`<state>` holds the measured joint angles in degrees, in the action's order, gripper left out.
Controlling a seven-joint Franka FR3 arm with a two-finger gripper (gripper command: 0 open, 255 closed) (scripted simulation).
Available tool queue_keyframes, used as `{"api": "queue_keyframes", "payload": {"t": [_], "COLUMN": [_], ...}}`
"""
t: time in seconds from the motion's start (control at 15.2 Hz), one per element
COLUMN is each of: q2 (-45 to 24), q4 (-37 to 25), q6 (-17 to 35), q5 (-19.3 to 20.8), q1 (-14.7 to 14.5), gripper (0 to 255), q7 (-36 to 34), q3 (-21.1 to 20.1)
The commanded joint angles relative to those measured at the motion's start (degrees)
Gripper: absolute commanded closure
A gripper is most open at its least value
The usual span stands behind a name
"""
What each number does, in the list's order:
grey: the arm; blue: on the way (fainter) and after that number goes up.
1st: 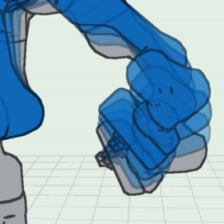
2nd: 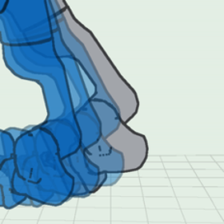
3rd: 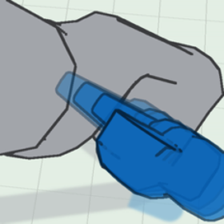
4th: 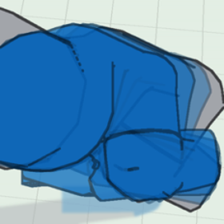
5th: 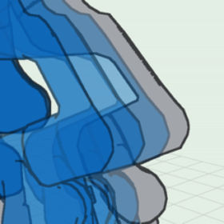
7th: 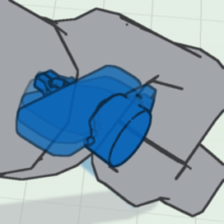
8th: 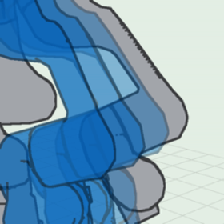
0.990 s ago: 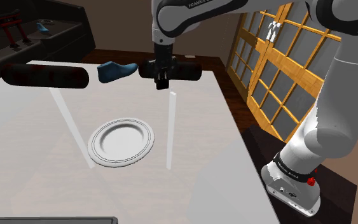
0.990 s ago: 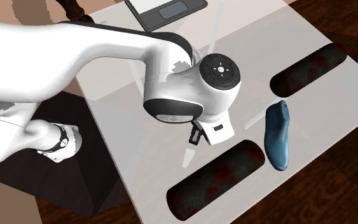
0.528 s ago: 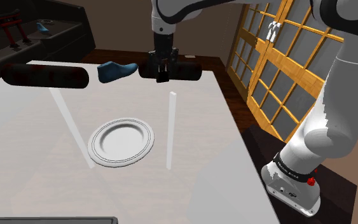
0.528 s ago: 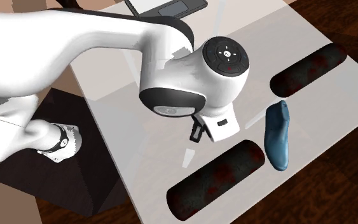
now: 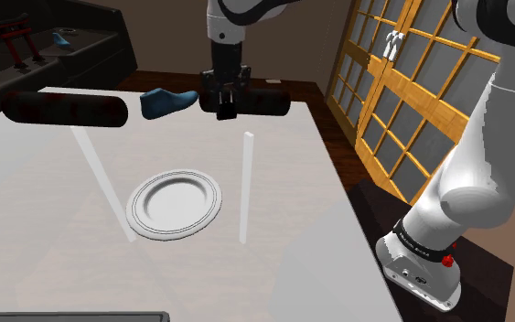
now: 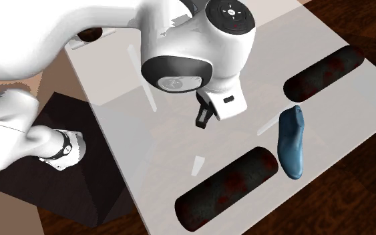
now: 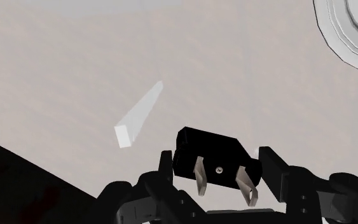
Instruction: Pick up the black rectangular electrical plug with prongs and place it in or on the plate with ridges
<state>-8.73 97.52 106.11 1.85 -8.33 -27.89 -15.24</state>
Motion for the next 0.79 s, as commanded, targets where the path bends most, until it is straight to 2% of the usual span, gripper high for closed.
{"api": "queue_keyframes", "payload": {"t": [0.0,0.73], "q2": [0.5,-0.9], "q4": [0.7,-1.0], "q6": [0.3,-0.4], "q5": [0.0,1.4], "q1": [-1.3,-9.8], "gripper": [255,255], "q7": [-2.4,-17.0], "q3": [-1.0,-6.9]}}
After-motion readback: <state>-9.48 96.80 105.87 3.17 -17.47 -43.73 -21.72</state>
